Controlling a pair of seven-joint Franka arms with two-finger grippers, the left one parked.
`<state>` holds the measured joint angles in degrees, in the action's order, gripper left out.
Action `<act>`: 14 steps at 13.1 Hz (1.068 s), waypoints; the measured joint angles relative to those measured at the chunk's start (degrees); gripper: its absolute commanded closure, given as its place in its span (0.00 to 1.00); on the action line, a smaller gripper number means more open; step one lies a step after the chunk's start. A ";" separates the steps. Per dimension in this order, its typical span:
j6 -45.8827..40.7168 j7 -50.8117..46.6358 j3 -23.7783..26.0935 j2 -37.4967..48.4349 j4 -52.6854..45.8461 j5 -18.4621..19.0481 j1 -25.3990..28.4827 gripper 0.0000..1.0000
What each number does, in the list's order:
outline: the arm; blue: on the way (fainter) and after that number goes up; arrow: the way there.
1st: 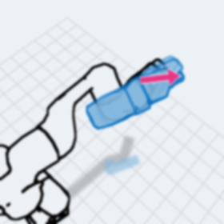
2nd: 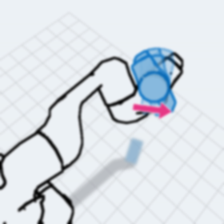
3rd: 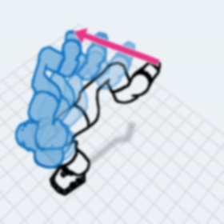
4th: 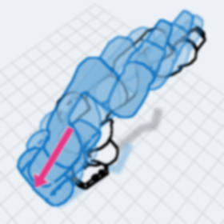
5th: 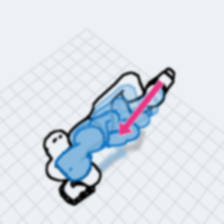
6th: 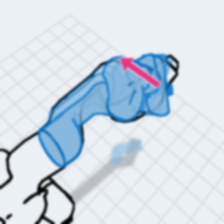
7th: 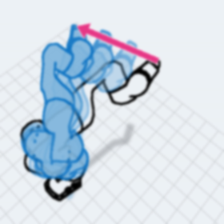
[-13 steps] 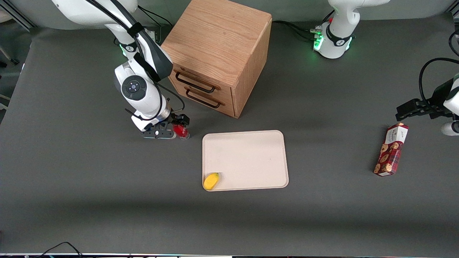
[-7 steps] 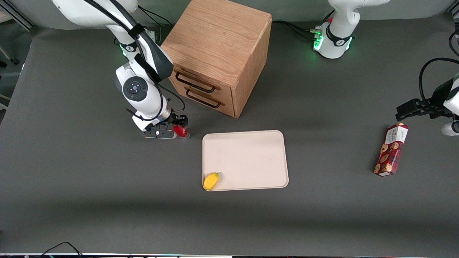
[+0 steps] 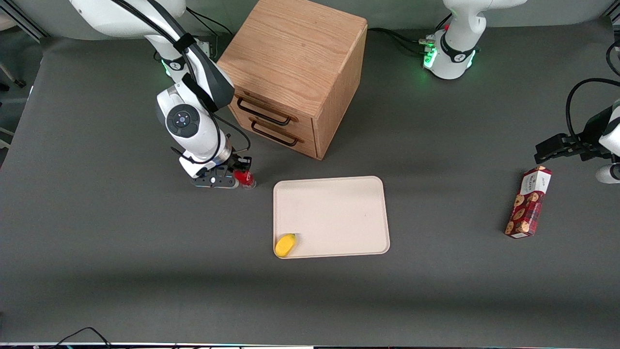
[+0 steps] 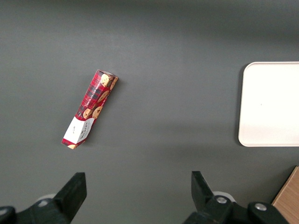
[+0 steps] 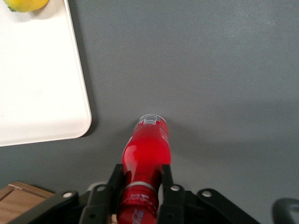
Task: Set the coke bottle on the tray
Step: 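Lift the red bottle with the right gripper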
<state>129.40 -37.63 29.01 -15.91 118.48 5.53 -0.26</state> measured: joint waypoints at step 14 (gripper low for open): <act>-28.78 2.02 -0.22 1.12 -29.76 -0.07 -0.91 1.00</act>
<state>100.61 -35.61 28.80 -14.79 88.72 5.46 -1.17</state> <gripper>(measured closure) 0.661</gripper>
